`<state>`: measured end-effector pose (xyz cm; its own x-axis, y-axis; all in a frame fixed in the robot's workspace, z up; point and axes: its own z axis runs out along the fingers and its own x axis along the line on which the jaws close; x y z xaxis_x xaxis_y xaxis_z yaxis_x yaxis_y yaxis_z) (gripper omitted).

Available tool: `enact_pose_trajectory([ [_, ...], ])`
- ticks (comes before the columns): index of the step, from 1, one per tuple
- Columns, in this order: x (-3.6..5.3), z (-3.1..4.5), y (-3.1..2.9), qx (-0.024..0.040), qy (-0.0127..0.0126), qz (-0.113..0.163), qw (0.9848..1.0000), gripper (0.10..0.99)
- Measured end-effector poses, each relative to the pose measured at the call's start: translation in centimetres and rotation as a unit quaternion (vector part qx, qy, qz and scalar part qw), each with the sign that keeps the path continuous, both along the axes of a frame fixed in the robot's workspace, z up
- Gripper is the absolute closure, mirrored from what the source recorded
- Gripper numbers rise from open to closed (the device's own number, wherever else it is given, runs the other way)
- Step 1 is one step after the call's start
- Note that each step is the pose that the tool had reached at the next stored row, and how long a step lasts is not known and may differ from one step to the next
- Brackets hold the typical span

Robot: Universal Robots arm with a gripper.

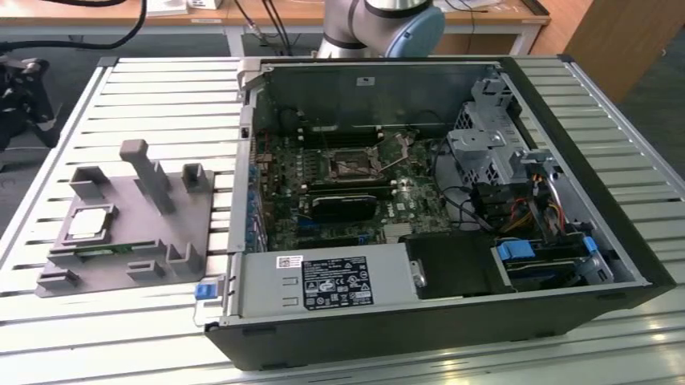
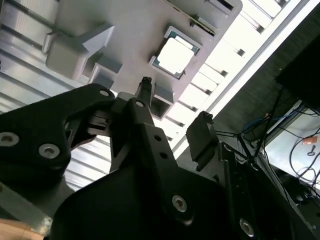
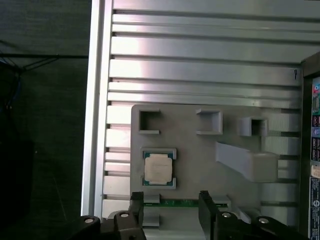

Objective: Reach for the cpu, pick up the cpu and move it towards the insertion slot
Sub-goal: 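Pick up the cpu and move it towards the insertion slot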

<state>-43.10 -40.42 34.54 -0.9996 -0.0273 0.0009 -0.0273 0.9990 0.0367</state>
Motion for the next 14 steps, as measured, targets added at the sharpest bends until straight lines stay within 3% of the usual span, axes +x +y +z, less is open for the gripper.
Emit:
enact_pose_trajectory([
  [3, -0.06, -0.54, -0.09, 0.0000, 0.0000, 0.001, 1.0000, 0.384],
  [4, -0.07, -0.72, -0.11, 0.0000, 0.0001, 0.002, 1.0000, 0.384],
  [6, -0.10, -1.08, -0.15, 0.0000, 0.0000, 0.002, 1.0000, 0.271],
  [8, -0.12, -1.46, -0.18, 0.0000, 0.0000, 0.002, 1.0000, 0.271],
  [9, -0.13, -1.64, -0.20, 0.0000, 0.0000, 0.003, 1.0000, 0.204],
  [14, -0.22, -2.53, -0.26, 0.0000, 0.0000, 0.003, 1.0000, 0.204],
])
